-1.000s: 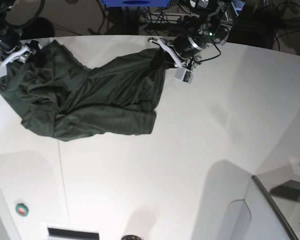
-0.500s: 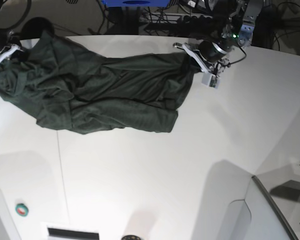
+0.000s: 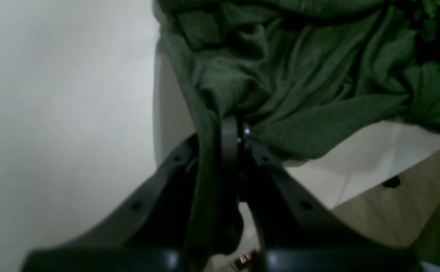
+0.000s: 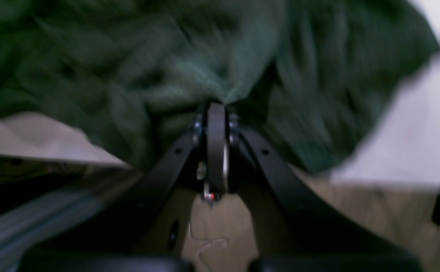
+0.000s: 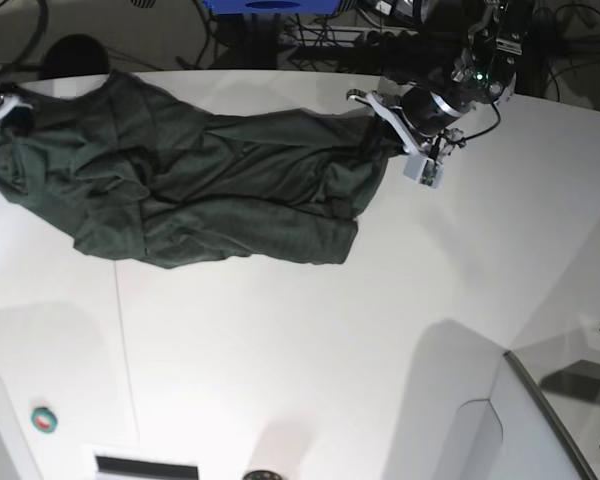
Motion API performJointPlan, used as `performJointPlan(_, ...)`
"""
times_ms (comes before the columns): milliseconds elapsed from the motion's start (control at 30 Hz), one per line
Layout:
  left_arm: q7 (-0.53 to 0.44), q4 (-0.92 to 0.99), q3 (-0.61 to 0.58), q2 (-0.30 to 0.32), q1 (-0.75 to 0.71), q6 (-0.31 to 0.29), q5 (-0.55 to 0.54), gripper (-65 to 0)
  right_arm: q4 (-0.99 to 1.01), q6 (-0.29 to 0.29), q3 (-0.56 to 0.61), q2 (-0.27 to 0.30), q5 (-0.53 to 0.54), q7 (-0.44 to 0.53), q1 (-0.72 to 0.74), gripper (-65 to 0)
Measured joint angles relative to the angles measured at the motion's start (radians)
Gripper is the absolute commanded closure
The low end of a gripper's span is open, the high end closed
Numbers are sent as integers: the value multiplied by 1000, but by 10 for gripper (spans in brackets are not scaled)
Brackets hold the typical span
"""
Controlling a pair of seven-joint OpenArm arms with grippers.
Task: Layout the t-shirt on the table in an organized manner, then fold the t-shirt properly
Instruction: 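Grasp the shirt end with the left gripper while the right holds the other end, then stretch the shirt between both grippers, pulling the ends apart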
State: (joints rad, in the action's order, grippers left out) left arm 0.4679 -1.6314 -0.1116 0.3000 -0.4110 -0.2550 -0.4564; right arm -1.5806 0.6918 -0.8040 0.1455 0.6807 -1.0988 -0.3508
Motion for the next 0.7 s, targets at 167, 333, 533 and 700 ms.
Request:
performJointPlan(167, 6, 0, 0, 2, -12, 0, 0, 0, 63, -3, 12, -30, 5, 12, -28, -3)
performJointPlan(333, 1, -1, 2, 2, -9, 0, 0, 0, 99, -3, 11, -17, 11, 27, -58, -3)
performJointPlan(533, 0, -1, 2, 2, -8, 0, -1, 0, 102, -2, 12, -26, 5, 17, -134, -3)
performJointPlan(700, 1, -1, 2, 2, -8, 0, 26, 0, 102, -3, 12, -25, 11, 23, -148, -3)
